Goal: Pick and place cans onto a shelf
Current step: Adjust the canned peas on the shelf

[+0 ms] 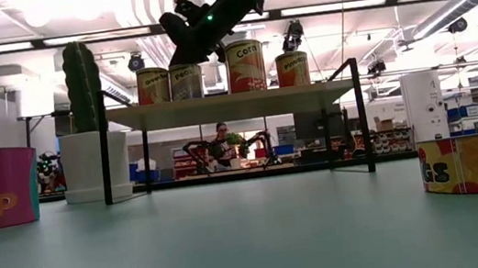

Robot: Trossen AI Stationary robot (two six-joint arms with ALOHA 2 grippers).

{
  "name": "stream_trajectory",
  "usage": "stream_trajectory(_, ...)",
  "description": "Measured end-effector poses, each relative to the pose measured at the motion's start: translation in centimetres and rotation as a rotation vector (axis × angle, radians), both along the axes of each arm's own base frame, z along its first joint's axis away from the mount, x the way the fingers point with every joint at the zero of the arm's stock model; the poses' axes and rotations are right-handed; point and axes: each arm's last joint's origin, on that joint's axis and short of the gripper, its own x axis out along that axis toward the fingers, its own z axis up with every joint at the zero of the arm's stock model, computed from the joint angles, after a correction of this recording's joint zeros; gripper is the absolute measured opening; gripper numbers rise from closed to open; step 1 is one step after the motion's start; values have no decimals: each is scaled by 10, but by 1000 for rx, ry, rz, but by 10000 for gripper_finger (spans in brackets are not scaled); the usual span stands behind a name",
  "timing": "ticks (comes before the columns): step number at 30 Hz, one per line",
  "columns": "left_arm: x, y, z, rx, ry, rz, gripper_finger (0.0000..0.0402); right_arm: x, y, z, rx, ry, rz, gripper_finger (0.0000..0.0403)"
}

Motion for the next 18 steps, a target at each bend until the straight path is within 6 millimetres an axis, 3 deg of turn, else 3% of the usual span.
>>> stream_trajectory(11, 0, 0, 0, 0, 0, 0, 3, 0, 0, 2, -9, 2, -4, 12)
stream_trajectory(18, 0, 0, 0, 0, 0, 0, 3, -10, 4, 22, -12, 11, -1, 12)
